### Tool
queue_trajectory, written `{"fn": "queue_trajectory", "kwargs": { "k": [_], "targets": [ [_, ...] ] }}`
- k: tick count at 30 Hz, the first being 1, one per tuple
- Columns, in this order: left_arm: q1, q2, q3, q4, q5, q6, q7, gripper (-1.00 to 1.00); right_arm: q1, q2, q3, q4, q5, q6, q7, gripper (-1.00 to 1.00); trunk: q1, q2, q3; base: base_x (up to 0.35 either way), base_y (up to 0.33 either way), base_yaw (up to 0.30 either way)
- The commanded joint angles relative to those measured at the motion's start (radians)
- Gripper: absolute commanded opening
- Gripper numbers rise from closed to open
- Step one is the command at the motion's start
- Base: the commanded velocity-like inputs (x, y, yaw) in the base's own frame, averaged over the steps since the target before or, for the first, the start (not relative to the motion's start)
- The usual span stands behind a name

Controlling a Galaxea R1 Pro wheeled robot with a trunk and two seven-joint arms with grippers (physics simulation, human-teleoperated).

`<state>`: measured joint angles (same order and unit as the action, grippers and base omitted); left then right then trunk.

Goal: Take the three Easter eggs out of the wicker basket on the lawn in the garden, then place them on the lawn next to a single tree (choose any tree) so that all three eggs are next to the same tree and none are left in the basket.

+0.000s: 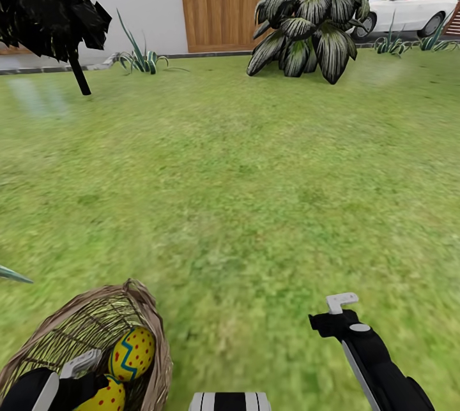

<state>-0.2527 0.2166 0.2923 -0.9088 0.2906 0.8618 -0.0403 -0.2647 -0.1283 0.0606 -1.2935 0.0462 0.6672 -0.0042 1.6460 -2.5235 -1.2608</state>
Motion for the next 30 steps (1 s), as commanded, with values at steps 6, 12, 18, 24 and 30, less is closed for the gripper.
{"fn": "queue_trajectory", "kwargs": {
  "k": [6,12,18,24,30],
  "targets": [
    [0.000,0.000,0.002,-0.002,-0.002,0.005,-0.004,1.00,-0.001,-0.011,-0.001,0.000,0.015,0.006,0.000,1.00,0.000,0.000,-0.001,0.000,0.000,0.000],
    [0.000,0.000,0.002,-0.001,-0.002,0.005,-0.004,1.00,-0.001,-0.010,-0.001,0.002,0.014,0.004,-0.002,1.00,0.000,0.000,-0.001,0.000,0.000,0.000],
    [0.000,-0.005,0.002,-0.001,-0.004,0.005,-0.004,1.00,0.000,-0.008,-0.001,0.002,0.014,0.003,-0.002,1.00,0.000,0.000,-0.001,0.000,0.000,0.000],
    [0.000,-0.005,0.001,-0.001,-0.004,0.005,-0.003,1.00,0.000,-0.010,-0.001,0.007,0.014,0.002,0.001,1.00,0.000,0.000,-0.001,0.000,0.000,0.000],
    [0.000,-0.005,0.002,-0.001,-0.003,0.005,-0.004,1.00,-0.001,-0.009,-0.001,0.015,0.015,0.002,0.000,1.00,0.000,0.000,-0.001,0.000,0.000,0.000]
  ]
}}
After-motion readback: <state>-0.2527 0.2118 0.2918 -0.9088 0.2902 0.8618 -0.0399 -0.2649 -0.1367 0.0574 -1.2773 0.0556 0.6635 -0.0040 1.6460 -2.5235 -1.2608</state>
